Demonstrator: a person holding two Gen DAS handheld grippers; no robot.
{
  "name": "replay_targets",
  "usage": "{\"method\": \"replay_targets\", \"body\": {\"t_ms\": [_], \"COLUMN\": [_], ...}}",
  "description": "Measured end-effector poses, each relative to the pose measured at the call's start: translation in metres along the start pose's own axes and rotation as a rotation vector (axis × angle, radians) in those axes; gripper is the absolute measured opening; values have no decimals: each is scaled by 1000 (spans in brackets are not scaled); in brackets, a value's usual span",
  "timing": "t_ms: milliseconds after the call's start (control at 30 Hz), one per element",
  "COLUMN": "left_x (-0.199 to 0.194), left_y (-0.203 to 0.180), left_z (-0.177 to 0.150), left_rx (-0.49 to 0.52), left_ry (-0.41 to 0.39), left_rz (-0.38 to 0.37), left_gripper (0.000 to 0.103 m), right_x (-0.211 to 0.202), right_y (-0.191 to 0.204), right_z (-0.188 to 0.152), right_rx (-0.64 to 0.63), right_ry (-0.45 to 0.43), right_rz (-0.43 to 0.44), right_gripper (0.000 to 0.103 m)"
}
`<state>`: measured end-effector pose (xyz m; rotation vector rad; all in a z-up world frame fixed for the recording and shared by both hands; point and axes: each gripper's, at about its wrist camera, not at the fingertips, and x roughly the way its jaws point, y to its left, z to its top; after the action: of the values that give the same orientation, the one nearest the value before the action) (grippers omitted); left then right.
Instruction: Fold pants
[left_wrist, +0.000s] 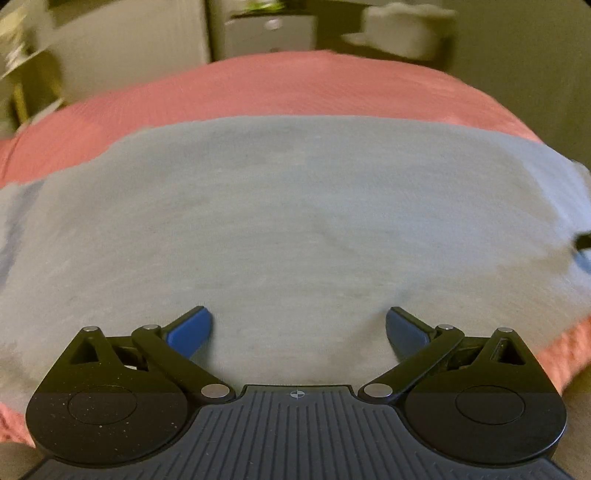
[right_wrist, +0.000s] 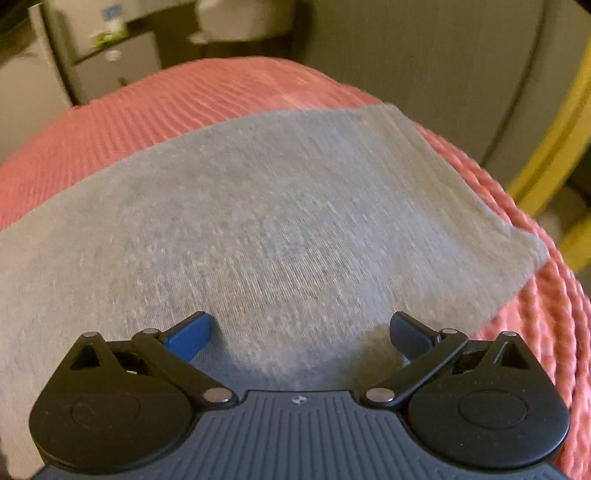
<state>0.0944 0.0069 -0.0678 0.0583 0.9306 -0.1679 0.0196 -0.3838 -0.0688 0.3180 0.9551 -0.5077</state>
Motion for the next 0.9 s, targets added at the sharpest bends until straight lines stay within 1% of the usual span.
{"method": "replay_targets", "body": {"t_ms": [100, 167, 233, 300, 333, 400, 433, 467, 500, 567, 633, 667, 700, 767, 833, 900], "left_x": [2, 4, 4, 6, 7, 6, 5, 4, 3, -5, -11, -15, -16, -20, -21, -19], "left_y": [26, 43, 57, 76, 87, 103, 111, 118, 125, 142, 152, 157, 159, 170, 188, 210], "left_z": [7, 11, 15, 21, 24, 27, 27, 29, 31, 34, 37, 36, 38, 34, 26, 20], "left_rx": [-99, -131, -153, -206, -249, -301, -319, -342, -370, -433, -439, -424, -406, -415, -481, -554], "left_ry": [23, 34, 26, 26, 30, 35, 34, 37, 38, 15, -32, -49, -59, -56, -51, -32], "left_rz": [33, 56, 154, 224, 244, 282, 320, 374, 416, 467, 519, 526, 505, 417, 300, 259], "left_gripper": [103, 103, 103, 103, 103, 103, 103, 103, 103, 103, 103, 103, 103, 103, 103, 103], "right_x": [-7, -10, -13, -20, -22, -23, -21, -18, -16, -17, -17, -16, -14, -12, -12, -12], "right_y": [3, 10, 19, 26, 30, 38, 43, 49, 53, 59, 61, 61, 62, 63, 66, 66], "right_z": [2, 3, 4, 4, 2, -5, -7, -9, -10, -9, -9, -9, -9, -11, -11, -11], "right_rx": [90, 110, 135, 200, 230, 263, 262, 253, 237, 196, 183, 181, 181, 192, 193, 189], "right_ry": [0, -6, -13, -28, -35, -50, -47, -33, -29, -46, -58, -61, -60, -58, -64, -68], "right_rz": [13, 5, -19, 36, 71, 126, 136, 138, 131, 113, 120, 120, 120, 115, 107, 108], "right_gripper": [103, 103, 103, 103, 103, 103, 103, 103, 103, 103, 103, 103, 103, 103, 103, 103]}}
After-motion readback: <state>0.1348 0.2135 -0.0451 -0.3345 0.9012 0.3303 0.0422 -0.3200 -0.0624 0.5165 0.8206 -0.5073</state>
